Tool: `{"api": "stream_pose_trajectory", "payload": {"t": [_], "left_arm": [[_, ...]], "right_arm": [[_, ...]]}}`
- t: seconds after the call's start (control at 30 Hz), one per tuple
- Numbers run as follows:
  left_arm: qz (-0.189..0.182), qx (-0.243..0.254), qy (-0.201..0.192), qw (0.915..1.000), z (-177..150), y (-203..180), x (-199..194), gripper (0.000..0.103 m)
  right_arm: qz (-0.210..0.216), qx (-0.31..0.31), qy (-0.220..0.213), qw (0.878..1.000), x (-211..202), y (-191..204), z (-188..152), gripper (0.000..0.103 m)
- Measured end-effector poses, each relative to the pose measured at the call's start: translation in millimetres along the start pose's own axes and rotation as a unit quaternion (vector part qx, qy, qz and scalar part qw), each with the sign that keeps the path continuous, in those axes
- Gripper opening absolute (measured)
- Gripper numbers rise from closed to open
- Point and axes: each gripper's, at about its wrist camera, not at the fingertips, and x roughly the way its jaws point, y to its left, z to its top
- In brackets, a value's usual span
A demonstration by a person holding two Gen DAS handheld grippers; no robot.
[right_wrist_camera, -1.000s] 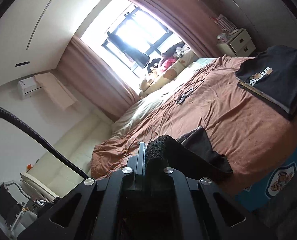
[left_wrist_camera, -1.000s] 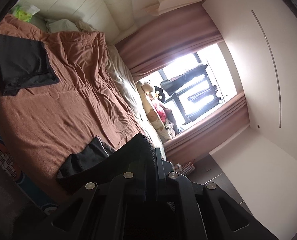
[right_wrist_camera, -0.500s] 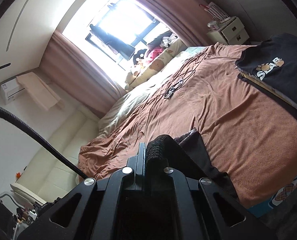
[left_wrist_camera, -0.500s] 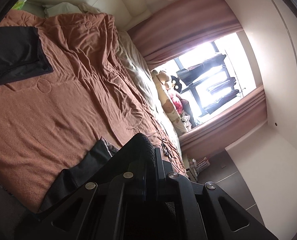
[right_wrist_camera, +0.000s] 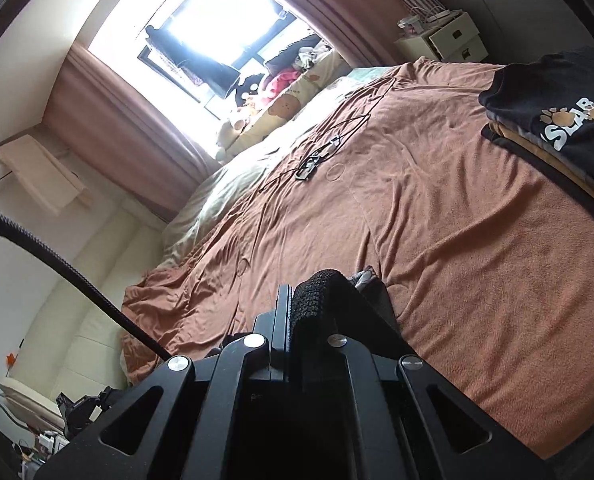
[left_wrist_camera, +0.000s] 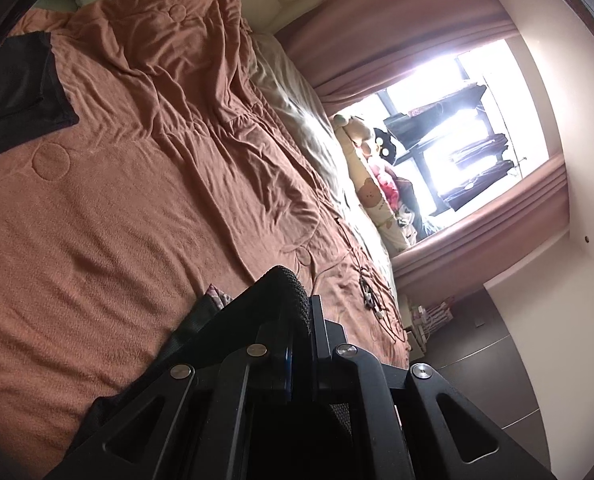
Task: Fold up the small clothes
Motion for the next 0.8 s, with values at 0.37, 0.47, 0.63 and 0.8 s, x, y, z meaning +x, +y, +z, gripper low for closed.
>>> {"api": "stream_pose_trajectory", "payload": {"t": [0.37, 0.47, 0.63, 0.8], "left_arm": [[0.053, -0.015, 0.019, 0.9983, 5, 30, 62, 0.005], [0.066, -0.015, 0.028, 0.9973, 4, 36, 78, 0.006], [0.117, 0.008, 0.078, 0.9901, 1, 40, 107, 0.016], [0.158, 0.071, 0.079, 0.9817, 4, 32, 100, 0.069]], "right_arm": [[-0.036, 0.000, 0.032, 0.999, 58, 1, 9, 0.000], [-0.049, 0.005, 0.038, 0.998, 68, -2, 10, 0.000], [-0.096, 0.003, 0.069, 0.993, 85, 0, 12, 0.001], [-0.116, -0.014, 0.080, 0.990, 80, 13, 9, 0.058]]}}
